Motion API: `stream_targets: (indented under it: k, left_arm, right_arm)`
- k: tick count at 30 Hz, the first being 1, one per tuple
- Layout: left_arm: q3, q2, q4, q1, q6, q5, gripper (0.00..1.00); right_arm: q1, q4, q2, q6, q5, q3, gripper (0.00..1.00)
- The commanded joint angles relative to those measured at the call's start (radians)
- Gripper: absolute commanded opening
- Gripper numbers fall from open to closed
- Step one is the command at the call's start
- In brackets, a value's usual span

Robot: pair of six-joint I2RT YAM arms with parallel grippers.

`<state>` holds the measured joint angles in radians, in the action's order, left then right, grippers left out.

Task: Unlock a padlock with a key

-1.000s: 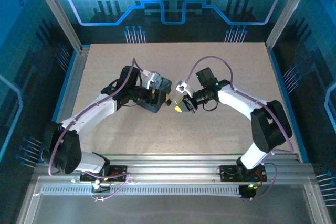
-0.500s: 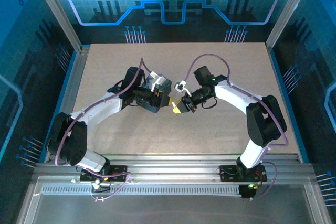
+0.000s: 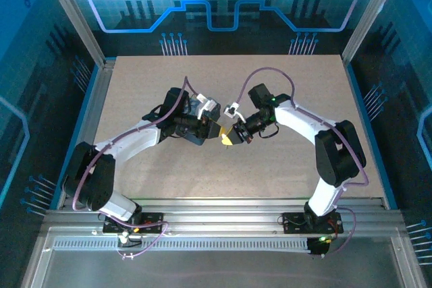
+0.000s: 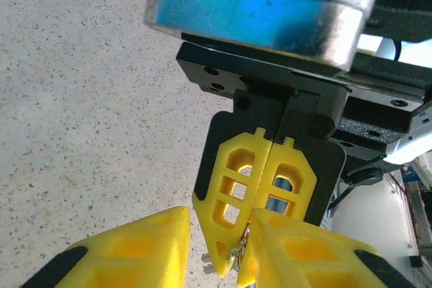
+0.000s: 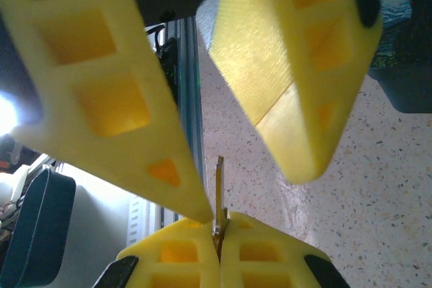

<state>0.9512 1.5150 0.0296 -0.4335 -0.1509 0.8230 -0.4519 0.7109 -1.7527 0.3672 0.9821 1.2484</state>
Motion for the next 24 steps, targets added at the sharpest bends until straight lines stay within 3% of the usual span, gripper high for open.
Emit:
stream_targets:
  k: [1,8,19,23,24]
  left_arm:
    - [0.014,0.014,-0.034,-0.005,-0.019,0.054,0.25]
    - [0.024,0.026,-0.019,-0.005,-0.03,0.086,0.2]
    - [0.091,0.087,0.1,-0.005,-0.053,0.101,0.0]
    - [0.099,0.079,0.109,0.001,-0.073,0.048,0.0]
    - [0.102,0.08,0.11,0.006,-0.091,0.025,0.0]
  right_arm:
    - [0.006,0.037,-0.022,0.02,0.038,0.031,0.0]
    - [0.005,0.04,-0.041,0.016,0.041,0.057,0.0]
    - [0.013,0.027,-0.069,-0.001,0.04,0.06,0.0]
    - [0.038,0.007,-0.056,-0.028,0.02,0.038,0.1]
    - [0.047,0.001,-0.048,-0.032,0.016,0.027,0.16]
